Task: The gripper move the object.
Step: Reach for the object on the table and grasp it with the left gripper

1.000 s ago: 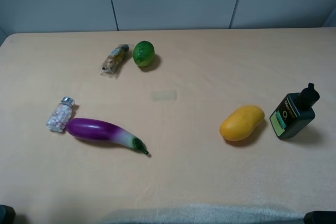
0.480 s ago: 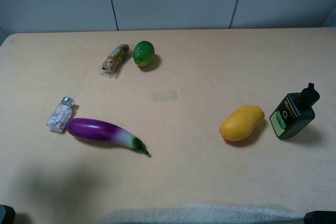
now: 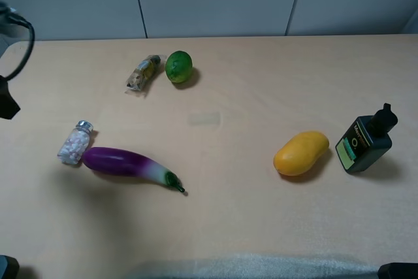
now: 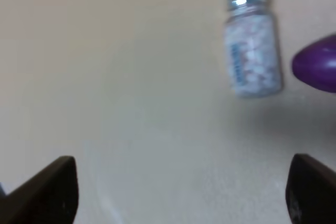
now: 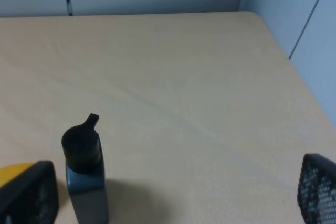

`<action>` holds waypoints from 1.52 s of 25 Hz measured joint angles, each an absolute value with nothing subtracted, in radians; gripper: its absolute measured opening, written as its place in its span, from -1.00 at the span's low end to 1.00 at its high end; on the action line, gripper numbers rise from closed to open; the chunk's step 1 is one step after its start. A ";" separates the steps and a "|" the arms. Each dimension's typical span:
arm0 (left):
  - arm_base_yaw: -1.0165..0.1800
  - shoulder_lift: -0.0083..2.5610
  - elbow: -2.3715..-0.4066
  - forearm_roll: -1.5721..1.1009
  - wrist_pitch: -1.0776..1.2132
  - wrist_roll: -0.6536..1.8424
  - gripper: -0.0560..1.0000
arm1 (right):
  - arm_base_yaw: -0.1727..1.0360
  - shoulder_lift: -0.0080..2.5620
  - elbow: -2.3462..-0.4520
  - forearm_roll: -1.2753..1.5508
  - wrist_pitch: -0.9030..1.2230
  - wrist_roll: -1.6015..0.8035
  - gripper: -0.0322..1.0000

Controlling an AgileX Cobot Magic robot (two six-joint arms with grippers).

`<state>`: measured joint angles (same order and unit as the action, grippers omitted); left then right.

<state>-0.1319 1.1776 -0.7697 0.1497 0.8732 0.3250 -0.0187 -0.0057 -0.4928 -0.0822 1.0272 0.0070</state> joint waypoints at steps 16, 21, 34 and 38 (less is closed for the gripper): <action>-0.377 1.479 -0.846 0.150 0.877 0.630 0.73 | -0.019 -0.006 -0.493 -0.082 1.027 0.007 0.41; -0.425 1.505 -0.846 0.150 0.876 0.718 0.73 | -0.019 -0.006 -0.493 -0.082 1.027 0.007 0.41; -0.442 1.518 -0.846 0.152 0.856 0.747 0.73 | -0.019 -0.006 -0.493 -0.082 1.027 0.007 0.41; -0.482 1.570 -0.846 0.152 0.855 0.747 0.73 | -0.019 -0.006 -0.493 -0.082 1.027 0.007 0.41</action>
<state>-0.4816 1.5697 -0.8458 0.1519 0.8549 0.7472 -0.0187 -0.0057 -0.4928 -0.0822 1.0272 0.0070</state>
